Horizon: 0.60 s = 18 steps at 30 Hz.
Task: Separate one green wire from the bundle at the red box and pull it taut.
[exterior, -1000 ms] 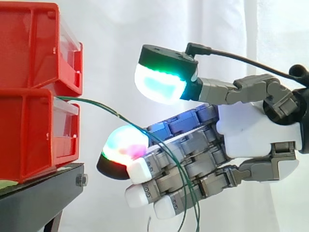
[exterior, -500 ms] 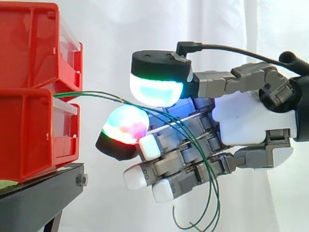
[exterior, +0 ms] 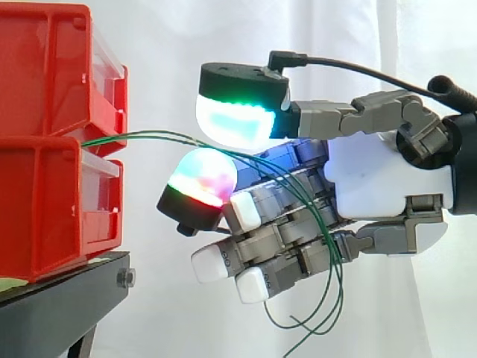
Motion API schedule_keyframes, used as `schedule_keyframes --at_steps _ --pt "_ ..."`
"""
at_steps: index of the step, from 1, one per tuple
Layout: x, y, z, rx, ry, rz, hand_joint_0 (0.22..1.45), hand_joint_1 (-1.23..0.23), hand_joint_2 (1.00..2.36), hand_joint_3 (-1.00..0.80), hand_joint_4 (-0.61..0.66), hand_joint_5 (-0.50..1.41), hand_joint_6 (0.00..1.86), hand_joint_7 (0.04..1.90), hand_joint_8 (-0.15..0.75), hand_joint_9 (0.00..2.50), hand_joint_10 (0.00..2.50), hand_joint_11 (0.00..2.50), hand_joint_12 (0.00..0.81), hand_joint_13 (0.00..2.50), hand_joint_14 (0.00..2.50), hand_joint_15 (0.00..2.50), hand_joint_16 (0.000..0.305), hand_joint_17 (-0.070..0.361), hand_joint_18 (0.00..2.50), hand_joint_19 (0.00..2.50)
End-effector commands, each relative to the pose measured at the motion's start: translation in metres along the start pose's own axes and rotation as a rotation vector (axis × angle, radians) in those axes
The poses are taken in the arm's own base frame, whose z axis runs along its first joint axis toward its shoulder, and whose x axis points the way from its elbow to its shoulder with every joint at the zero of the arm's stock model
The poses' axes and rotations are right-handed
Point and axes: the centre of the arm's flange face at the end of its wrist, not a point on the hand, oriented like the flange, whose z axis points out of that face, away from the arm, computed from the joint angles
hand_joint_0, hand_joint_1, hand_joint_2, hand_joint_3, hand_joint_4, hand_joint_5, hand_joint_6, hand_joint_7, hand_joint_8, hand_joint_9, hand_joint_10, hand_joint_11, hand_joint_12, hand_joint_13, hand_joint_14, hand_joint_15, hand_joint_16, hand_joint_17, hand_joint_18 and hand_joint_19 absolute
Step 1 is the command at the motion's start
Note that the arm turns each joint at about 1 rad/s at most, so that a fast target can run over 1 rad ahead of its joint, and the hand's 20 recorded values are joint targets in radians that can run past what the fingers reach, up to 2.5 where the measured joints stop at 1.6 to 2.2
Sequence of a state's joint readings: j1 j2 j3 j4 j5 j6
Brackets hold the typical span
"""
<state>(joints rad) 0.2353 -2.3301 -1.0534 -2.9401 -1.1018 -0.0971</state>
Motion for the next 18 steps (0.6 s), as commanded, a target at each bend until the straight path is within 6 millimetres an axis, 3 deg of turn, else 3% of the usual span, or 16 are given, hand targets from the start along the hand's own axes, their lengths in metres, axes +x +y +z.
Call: schedule_keyframes --at_steps 1,8,12,14,18 --pt "-0.0005 -0.0003 0.0 0.001 -0.001 0.0 0.58 -0.57 1.02 -0.19 0.22 -0.17 0.88 1.11 0.359 1.04 0.01 0.77 0.297 0.88 0.01 0.33 0.042 0.094 0.86 0.41" --pt "-0.0012 0.0004 0.0007 -0.002 0.0 0.003 0.59 -0.68 1.02 -0.12 0.2 -0.18 0.91 1.07 0.375 1.03 0.02 0.85 0.314 0.88 0.01 0.33 0.046 0.103 0.89 0.38" --pt "-0.0023 0.0002 0.0008 0.0 0.001 0.002 0.59 -0.72 1.01 -0.3 0.25 -0.19 0.91 1.07 0.36 1.03 0.02 0.86 0.297 0.86 0.01 0.34 0.043 0.097 0.86 0.39" --pt "-0.0033 0.0023 0.0018 -0.004 -0.001 0.006 0.56 -0.6 1.01 -0.4 0.24 -0.18 0.9 1.06 0.361 1.06 0.02 0.85 0.298 0.88 0.01 0.34 0.044 0.099 0.87 0.4" --pt "-0.0045 0.0044 0.0024 -0.003 -0.003 0.005 0.57 -0.46 1.01 -0.4 0.23 -0.18 0.89 1.06 0.361 1.08 0.02 0.81 0.3 0.89 0.01 0.34 0.044 0.098 0.88 0.42"
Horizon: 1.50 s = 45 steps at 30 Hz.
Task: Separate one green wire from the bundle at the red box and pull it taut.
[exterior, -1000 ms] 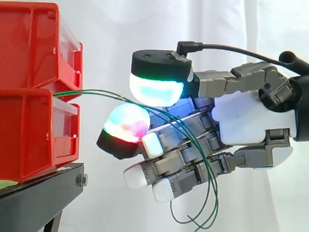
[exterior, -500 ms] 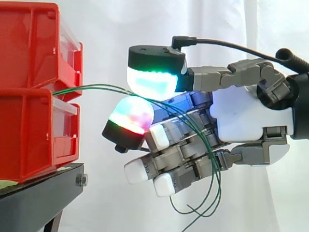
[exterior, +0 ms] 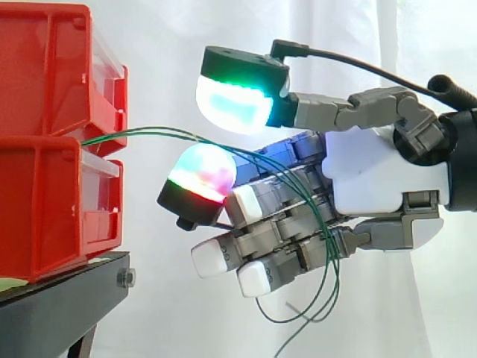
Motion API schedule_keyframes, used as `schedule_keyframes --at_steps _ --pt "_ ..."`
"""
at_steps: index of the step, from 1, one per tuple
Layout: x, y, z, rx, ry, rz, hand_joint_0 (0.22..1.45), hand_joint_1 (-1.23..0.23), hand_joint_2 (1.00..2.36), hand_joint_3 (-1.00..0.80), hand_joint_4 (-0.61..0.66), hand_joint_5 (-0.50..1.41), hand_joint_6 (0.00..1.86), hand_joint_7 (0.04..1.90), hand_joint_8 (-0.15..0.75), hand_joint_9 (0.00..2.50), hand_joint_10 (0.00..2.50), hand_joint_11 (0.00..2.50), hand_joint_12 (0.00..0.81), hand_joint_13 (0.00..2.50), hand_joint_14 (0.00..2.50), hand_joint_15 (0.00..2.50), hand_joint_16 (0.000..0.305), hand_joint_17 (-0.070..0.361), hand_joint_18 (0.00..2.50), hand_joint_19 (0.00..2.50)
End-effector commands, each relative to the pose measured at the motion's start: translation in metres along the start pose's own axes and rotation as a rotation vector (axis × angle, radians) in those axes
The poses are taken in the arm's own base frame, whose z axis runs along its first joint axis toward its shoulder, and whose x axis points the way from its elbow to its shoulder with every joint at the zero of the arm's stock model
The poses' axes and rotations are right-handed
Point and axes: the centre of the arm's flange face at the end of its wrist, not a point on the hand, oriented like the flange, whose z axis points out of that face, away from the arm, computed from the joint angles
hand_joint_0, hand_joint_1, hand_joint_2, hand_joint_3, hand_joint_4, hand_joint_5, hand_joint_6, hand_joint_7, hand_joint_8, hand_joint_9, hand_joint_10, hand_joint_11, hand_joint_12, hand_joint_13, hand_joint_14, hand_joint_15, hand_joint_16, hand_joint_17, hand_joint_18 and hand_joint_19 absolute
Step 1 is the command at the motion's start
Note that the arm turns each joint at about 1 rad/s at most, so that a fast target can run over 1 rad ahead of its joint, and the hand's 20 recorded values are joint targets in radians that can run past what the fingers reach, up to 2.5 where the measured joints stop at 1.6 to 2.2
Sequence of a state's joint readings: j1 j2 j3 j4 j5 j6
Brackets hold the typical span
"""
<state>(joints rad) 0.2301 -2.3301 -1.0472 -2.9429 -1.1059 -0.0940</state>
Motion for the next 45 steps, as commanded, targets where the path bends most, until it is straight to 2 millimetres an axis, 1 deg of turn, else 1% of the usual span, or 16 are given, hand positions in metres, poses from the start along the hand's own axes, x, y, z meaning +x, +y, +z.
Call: schedule_keyframes --at_steps 1,4,6,13,18,20,25,30,34,35,36,37,38,41,42,45 --pt "-0.0023 0.0054 0.0014 0.001 -0.001 0.0 0.59 -0.44 1.01 -0.37 0.23 -0.18 0.89 1.08 0.357 1.07 0.02 0.8 0.297 0.89 0.01 0.35 0.043 0.097 0.88 0.42" --pt "-0.0038 0.0086 0.0016 0.01 -0.002 -0.004 0.59 -0.48 1.02 -0.28 0.22 -0.18 0.88 1.09 0.36 1.05 0.02 0.79 0.299 0.89 0.01 0.34 0.044 0.098 0.88 0.42" --pt "-0.0043 0.0102 0.0008 0.015 -0.002 -0.007 0.58 -0.58 1.02 -0.17 0.24 -0.18 0.89 1.09 0.364 0.99 0.01 0.77 0.306 0.88 0.01 0.34 0.046 0.103 0.89 0.4" --pt "-0.0046 0.0099 0.0003 0.026 -0.001 -0.014 0.59 -0.66 1.02 -0.13 0.21 -0.19 0.9 1.04 0.36 0.95 0.02 0.77 0.311 0.87 0.01 0.34 0.048 0.107 0.89 0.38" --pt "-0.0047 0.0099 0.0003 0.026 -0.002 -0.015 0.61 -0.74 1.02 -0.18 0.19 -0.2 0.9 1.04 0.344 0.94 0.02 0.79 0.296 0.85 0.01 0.34 0.045 0.101 0.86 0.39" --pt "-0.0047 0.0105 0.0004 0.026 -0.002 -0.014 0.63 -0.79 1.01 -0.28 0.2 -0.2 0.91 1.03 0.34 0.92 0.02 0.79 0.292 0.84 0.01 0.35 0.045 0.101 0.86 0.38" --pt "-0.0051 0.0097 0.0002 0.028 -0.005 -0.016 0.65 -0.81 1.01 -0.4 0.2 -0.2 0.91 1.01 0.334 0.93 0.02 0.78 0.288 0.84 0.01 0.34 0.044 0.099 0.85 0.38" --pt "-0.0051 0.0097 0.0002 0.028 -0.005 -0.016 0.65 -0.8 1.0 -0.49 0.23 -0.19 0.91 1.03 0.333 0.94 0.02 0.78 0.285 0.85 0.01 0.34 0.044 0.098 0.85 0.38" --pt "-0.0051 0.0096 0.0001 0.029 -0.005 -0.017 0.56 -0.64 1.0 -0.5 0.24 -0.19 0.91 1.02 0.345 0.96 0.02 0.77 0.296 0.86 0.01 0.34 0.045 0.101 0.87 0.4" --pt "-0.004 0.0097 -0.0002 0.029 -0.003 -0.017 0.54 -0.57 1.0 -0.5 0.25 -0.19 0.91 1.02 0.349 0.97 0.02 0.77 0.301 0.87 0.01 0.34 0.046 0.104 0.89 0.4" --pt "-0.0051 0.0096 0.0001 0.029 -0.005 -0.015 0.54 -0.55 1.0 -0.5 0.25 -0.19 0.9 1.01 0.351 0.98 0.01 0.76 0.304 0.87 0.01 0.34 0.046 0.104 0.89 0.4" --pt "-0.004 0.0097 -0.0002 0.029 -0.003 -0.015 0.56 -0.47 1.0 -0.5 0.24 -0.19 0.9 1.03 0.348 0.98 0.01 0.75 0.301 0.88 0.01 0.34 0.045 0.102 0.89 0.41" --pt "-0.0051 0.0096 0.0001 0.029 -0.005 -0.015 0.6 -0.43 1.01 -0.41 0.23 -0.18 0.9 1.06 0.345 0.99 0.02 0.74 0.296 0.88 0.01 0.35 0.044 0.098 0.88 0.43" --pt "-0.0049 0.0103 0.0003 0.028 -0.004 -0.013 0.59 -0.43 1.02 -0.27 0.23 -0.19 0.9 1.08 0.353 0.96 0.02 0.75 0.309 0.88 0.01 0.36 0.046 0.105 0.9 0.44" --pt "-0.0048 0.0103 0.0003 0.028 -0.002 -0.013 0.59 -0.43 1.02 -0.26 0.24 -0.19 0.9 1.08 0.354 0.96 0.02 0.75 0.31 0.88 0.01 0.36 0.047 0.105 0.9 0.44" --pt "-0.0047 0.0096 0.0001 0.029 0.0 -0.014 0.58 -0.53 1.01 -0.14 0.27 -0.2 0.91 1.03 0.383 0.95 0.01 0.74 0.336 0.9 0.01 0.35 0.053 0.12 0.96 0.41"
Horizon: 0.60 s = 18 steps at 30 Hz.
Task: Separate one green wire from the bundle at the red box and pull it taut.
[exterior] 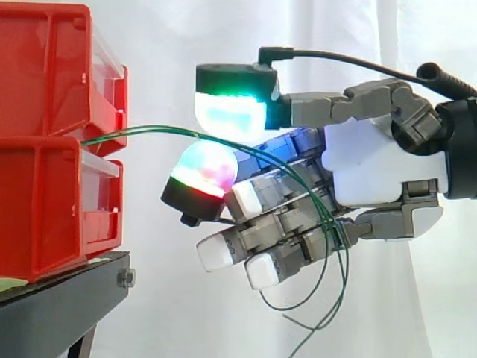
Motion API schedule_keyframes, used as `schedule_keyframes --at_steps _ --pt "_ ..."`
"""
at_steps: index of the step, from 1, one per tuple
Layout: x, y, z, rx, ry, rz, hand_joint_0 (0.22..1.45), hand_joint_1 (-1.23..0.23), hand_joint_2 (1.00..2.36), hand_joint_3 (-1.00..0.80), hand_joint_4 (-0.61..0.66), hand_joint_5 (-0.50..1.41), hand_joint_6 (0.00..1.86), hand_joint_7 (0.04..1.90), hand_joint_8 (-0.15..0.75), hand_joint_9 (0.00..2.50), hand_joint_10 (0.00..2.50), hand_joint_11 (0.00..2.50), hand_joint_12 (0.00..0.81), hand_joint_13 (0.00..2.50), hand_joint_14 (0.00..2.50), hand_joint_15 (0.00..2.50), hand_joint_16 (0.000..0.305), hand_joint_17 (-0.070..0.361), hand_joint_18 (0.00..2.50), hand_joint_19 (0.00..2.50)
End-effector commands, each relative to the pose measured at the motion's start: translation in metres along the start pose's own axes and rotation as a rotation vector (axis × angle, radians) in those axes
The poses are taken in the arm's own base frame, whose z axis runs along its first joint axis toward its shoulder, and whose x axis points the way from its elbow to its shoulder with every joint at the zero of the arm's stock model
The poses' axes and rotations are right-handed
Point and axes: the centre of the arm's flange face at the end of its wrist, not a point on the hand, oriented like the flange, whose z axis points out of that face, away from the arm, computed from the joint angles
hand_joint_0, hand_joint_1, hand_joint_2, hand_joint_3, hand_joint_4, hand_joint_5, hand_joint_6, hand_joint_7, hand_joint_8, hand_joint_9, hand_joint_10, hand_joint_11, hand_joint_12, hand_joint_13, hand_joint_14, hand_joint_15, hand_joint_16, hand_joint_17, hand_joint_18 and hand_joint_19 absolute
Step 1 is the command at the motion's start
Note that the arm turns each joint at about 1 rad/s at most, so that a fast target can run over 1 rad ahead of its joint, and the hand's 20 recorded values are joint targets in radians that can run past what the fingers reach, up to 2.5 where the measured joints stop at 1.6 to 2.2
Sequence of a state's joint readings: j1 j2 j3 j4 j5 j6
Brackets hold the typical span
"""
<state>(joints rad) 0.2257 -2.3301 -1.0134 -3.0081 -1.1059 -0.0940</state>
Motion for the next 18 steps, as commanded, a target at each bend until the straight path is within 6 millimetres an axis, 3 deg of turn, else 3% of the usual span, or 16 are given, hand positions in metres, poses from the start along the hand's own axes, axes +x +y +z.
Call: schedule_keyframes --at_steps 1,10,18 --pt "0.0 -0.0003 0.0 0.0 0.002 0.0 0.58 -0.56 1.01 -0.13 0.27 -0.2 0.91 1.02 0.386 0.94 0.01 0.74 0.34 0.9 0.01 0.35 0.054 0.122 0.96 0.4" --pt "0.0 0.0002 -0.0001 0.002 0.002 0.001 0.61 -0.68 1.01 -0.33 0.26 -0.21 0.92 1.02 0.353 0.92 0.01 0.78 0.3 0.88 0.01 0.37 0.047 0.106 0.9 0.42" --pt "-0.0012 -0.0005 -0.0021 0.018 0.002 0.005 0.6 -0.5 1.01 -0.43 0.25 -0.19 0.92 1.03 0.357 0.99 0.02 0.8 0.303 0.91 0.01 0.37 0.046 0.104 0.92 0.43"
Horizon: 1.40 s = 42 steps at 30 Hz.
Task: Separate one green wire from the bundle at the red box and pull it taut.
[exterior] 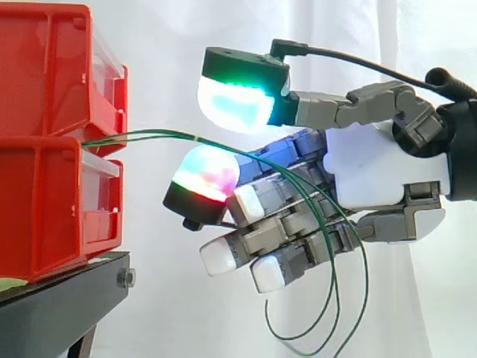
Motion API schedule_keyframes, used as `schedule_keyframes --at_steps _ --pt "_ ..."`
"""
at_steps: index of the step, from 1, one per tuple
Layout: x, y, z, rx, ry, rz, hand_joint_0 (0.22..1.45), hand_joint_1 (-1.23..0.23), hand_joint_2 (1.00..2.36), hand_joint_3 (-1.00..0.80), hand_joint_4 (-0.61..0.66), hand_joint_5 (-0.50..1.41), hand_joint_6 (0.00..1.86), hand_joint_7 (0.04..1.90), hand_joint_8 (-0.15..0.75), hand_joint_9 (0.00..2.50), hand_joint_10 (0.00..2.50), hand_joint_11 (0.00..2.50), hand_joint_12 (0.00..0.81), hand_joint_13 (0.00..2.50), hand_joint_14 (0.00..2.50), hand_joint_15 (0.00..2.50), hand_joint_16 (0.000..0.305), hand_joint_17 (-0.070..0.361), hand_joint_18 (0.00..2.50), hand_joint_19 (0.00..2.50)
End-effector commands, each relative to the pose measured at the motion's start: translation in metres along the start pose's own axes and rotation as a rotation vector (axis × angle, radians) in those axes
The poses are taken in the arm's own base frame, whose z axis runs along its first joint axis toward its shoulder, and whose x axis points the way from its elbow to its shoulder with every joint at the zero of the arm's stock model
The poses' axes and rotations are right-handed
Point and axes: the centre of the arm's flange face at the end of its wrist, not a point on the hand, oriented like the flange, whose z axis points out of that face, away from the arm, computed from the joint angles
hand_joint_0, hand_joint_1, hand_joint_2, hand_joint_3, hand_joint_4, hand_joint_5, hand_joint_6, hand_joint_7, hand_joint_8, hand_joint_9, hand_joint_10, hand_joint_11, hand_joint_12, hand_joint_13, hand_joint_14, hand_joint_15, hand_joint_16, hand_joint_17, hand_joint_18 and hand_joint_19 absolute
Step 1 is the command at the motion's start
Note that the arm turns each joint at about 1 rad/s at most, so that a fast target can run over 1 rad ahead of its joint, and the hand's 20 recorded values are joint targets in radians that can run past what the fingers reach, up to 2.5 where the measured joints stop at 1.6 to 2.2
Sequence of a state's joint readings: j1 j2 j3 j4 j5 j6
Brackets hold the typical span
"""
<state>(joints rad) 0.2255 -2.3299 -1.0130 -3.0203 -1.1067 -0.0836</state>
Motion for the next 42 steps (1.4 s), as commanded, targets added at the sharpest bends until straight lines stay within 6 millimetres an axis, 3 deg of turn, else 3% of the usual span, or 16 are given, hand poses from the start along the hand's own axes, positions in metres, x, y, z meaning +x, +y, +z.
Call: schedule_keyframes --at_steps 1,6,11,17,25,32,36,42 --pt "-0.0005 -0.0012 -0.0011 0.012 0.0 -0.001 0.6 -0.5 1.01 -0.43 0.25 -0.19 0.92 1.03 0.358 1.0 0.01 0.8 0.301 0.91 0.01 0.37 0.046 0.104 0.92 0.43" --pt "-0.0008 -0.0019 -0.0018 0.019 0.001 -0.003 0.6 -0.62 1.01 -0.33 0.25 -0.19 0.91 1.05 0.357 0.99 0.02 0.81 0.306 0.91 0.01 0.37 0.046 0.105 0.91 0.43" --pt "-0.0012 -0.0026 -0.002 0.021 -0.002 -0.003 0.6 -0.7 1.01 -0.36 0.26 -0.21 0.91 1.02 0.365 1.03 0.02 1.11 0.308 0.93 0.01 0.42 0.047 0.106 0.91 0.42" --pt "-0.0001 -0.0018 -0.0021 0.019 -0.002 -0.003 0.61 -0.73 1.01 -0.39 0.26 -0.21 0.91 1.0 0.357 1.05 0.01 1.16 0.301 0.97 0.02 0.48 0.047 0.105 0.9 0.42" --pt "0.0009 -0.0015 -0.0023 0.018 -0.002 -0.002 0.62 -0.72 1.02 -0.28 0.18 -0.21 0.92 1.07 0.358 1.09 0.01 1.24 0.31 1.01 0.02 0.53 0.046 0.104 0.9 0.42" --pt "0.0022 -0.0012 -0.0023 0.015 -0.001 -0.001 0.64 -0.72 1.01 -0.29 0.19 -0.21 0.93 1.03 0.347 1.15 0.01 1.55 0.327 1.11 0.02 0.77 0.046 0.104 0.9 0.43" --pt "0.0022 -0.0012 -0.0023 0.015 -0.001 -0.001 0.64 -0.71 1.01 -0.31 0.2 -0.21 0.93 1.03 0.345 1.14 0.13 1.54 0.356 1.2 0.02 1.02 0.046 0.104 0.92 0.46" --pt "0.0036 -0.0009 -0.0024 0.013 0.002 0.0 0.64 -0.72 1.01 -0.32 0.18 -0.21 0.92 1.02 0.343 1.12 0.18 1.54 0.358 1.27 0.02 1.19 0.047 0.105 0.92 0.47"
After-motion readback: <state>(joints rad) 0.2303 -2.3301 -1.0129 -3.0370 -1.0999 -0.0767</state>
